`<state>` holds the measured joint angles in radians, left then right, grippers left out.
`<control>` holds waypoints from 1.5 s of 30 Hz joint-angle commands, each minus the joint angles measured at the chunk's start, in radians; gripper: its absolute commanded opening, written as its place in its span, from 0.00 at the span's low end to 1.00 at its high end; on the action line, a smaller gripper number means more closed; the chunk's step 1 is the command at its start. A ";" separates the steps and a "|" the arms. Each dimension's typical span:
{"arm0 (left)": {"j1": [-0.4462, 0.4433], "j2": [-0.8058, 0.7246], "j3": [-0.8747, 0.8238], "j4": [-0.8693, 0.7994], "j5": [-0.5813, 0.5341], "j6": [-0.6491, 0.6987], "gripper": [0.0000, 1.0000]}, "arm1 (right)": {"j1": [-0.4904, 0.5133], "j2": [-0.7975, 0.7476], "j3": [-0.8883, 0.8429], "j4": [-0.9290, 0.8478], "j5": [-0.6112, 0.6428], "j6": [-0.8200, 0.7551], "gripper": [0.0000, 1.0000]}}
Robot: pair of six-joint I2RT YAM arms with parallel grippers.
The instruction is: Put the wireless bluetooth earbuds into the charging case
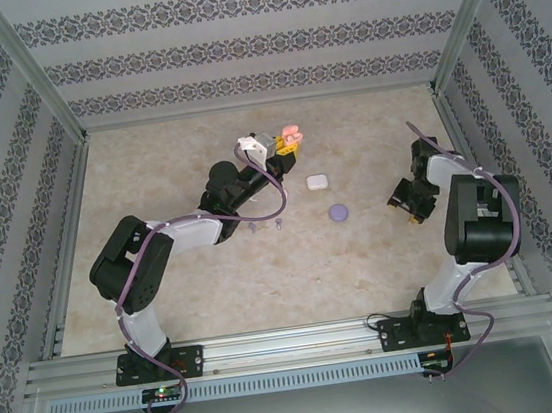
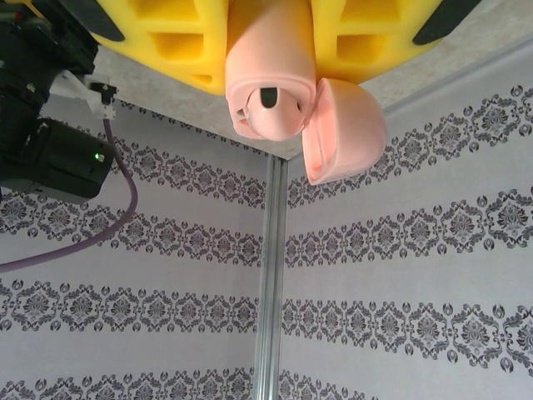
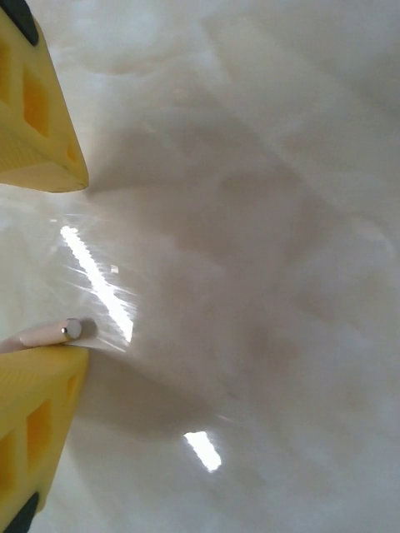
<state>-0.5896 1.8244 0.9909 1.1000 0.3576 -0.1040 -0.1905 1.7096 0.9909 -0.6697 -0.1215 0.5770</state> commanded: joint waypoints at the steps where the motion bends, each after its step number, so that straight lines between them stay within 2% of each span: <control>1: -0.009 0.004 0.027 0.058 0.010 -0.017 0.00 | 0.026 -0.063 -0.051 -0.018 -0.036 0.037 0.51; 7: -0.013 -0.011 0.022 0.054 0.010 -0.018 0.00 | 0.117 -0.158 -0.144 0.010 -0.103 0.122 0.51; 13: -0.019 -0.038 0.013 0.040 0.011 -0.012 0.00 | 0.322 -0.219 -0.190 0.056 -0.137 0.263 0.51; 17: -0.020 -0.065 0.001 0.017 0.011 0.003 0.00 | 0.461 -0.237 -0.153 0.079 -0.114 0.344 0.51; 19: -0.020 -0.083 -0.003 0.000 0.015 0.012 0.00 | 0.494 -0.261 -0.120 0.052 -0.061 0.345 0.53; 23: -0.021 -0.113 -0.011 -0.039 0.022 0.025 0.00 | 0.455 -0.340 -0.124 0.002 0.056 0.317 0.59; 28: -0.021 -0.142 -0.020 -0.064 0.029 0.033 0.00 | 0.297 -0.405 -0.201 -0.005 0.088 0.262 0.64; 33: -0.021 -0.161 -0.027 -0.080 0.034 0.038 0.00 | 0.182 -0.384 -0.254 0.005 0.084 0.196 0.66; 45: -0.023 -0.189 -0.046 -0.091 0.026 0.038 0.00 | 0.167 -0.298 -0.316 0.095 0.024 0.172 0.63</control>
<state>-0.6022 1.6714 0.9562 1.0012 0.3691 -0.0795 -0.0227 1.4014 0.6907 -0.6029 -0.0765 0.7700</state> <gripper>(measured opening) 0.192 0.636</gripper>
